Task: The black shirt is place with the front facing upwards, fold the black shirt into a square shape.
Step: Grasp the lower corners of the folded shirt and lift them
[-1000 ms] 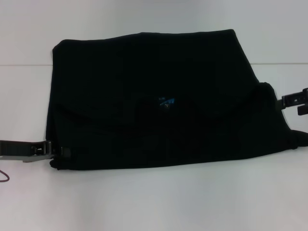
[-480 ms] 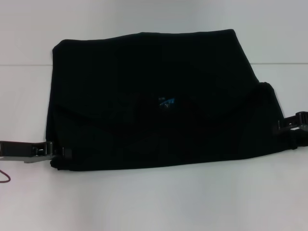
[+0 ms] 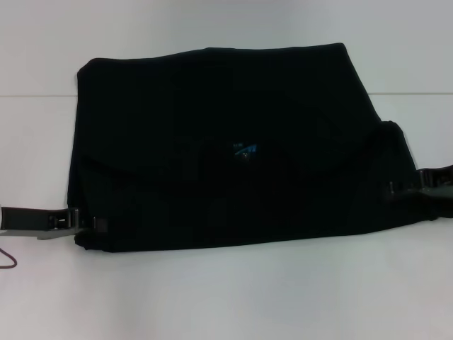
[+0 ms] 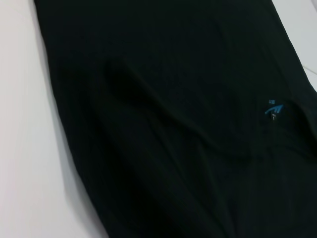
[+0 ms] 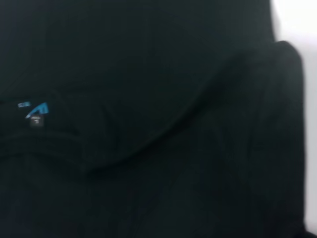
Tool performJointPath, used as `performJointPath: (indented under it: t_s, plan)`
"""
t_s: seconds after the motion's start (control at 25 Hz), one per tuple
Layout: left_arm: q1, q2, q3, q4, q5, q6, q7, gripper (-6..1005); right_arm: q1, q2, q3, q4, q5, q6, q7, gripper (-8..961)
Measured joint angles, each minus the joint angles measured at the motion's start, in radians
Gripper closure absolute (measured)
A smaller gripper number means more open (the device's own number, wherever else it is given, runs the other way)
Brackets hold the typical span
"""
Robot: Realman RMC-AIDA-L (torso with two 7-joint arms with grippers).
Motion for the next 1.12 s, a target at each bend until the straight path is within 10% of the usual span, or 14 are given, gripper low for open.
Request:
performJointPath:
  t_s: [0.36, 1.12]
  plan:
    - [-0.005, 0.000, 0.000, 0.000, 0.000, 0.001, 0.000, 924, 0.013, 0.010, -0.024, 0.001, 0.001, 0.001, 0.005, 155]
    - [-0.006, 0.001, 0.000, 0.000, 0.000, 0.006, 0.000, 902, 0.014, 0.008, -0.062, -0.010, -0.001, 0.001, 0.012, 759]
